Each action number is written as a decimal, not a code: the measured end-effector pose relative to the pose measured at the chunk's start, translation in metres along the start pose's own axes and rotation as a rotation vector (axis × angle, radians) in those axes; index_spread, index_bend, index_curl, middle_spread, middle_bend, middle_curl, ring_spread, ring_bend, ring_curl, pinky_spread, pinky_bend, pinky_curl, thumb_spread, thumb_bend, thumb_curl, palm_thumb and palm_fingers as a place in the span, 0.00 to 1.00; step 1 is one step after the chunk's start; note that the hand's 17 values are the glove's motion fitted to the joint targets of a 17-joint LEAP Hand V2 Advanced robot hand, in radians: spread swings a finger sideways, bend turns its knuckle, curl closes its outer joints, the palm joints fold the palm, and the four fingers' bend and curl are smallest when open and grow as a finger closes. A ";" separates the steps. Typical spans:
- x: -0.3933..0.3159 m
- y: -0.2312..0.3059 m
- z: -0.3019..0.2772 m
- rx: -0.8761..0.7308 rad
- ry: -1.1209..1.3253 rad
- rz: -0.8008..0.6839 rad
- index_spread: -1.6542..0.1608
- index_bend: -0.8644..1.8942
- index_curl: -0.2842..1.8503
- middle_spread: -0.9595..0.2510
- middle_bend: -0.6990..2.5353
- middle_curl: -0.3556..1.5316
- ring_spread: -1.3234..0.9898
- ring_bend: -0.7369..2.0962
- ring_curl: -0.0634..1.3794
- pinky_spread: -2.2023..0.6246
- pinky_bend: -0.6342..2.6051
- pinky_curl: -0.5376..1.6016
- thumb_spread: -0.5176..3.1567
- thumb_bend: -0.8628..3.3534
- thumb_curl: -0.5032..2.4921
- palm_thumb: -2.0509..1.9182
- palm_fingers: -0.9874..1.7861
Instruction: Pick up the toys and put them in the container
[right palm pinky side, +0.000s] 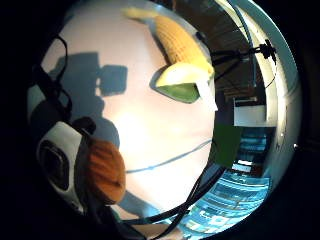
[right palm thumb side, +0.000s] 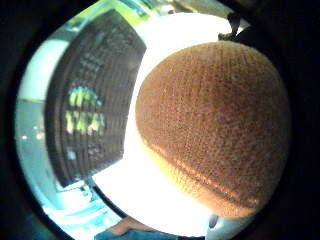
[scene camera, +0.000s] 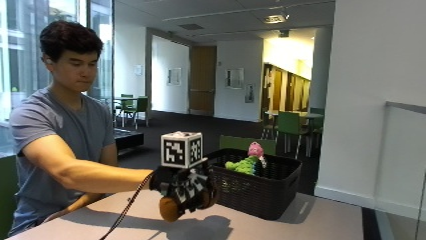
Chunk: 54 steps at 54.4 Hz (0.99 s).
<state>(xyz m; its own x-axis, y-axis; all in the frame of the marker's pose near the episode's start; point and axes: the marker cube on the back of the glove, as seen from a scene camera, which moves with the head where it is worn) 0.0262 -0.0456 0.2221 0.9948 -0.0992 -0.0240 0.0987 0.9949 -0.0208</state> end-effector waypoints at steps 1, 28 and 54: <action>0.000 -0.001 -0.008 0.008 -0.006 0.008 0.69 0.37 0.14 0.47 0.47 0.50 0.41 0.74 0.41 0.64 0.52 0.41 0.40 0.26 0.38 0.70 0.69; -0.079 -0.017 -0.266 0.299 -0.032 0.069 0.69 0.37 0.15 0.44 0.42 0.53 0.40 0.70 0.38 0.63 0.49 0.41 0.36 0.25 0.44 0.71 0.72; -0.238 -0.042 -0.282 0.294 0.005 -0.001 0.69 0.37 0.14 0.42 0.39 0.56 0.40 0.68 0.37 0.63 0.46 0.41 0.35 0.23 0.48 0.70 0.74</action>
<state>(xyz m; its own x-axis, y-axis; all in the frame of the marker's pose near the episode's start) -0.2217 -0.0691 -0.0532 0.9946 -0.0998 -0.0291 0.1039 0.9574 0.2694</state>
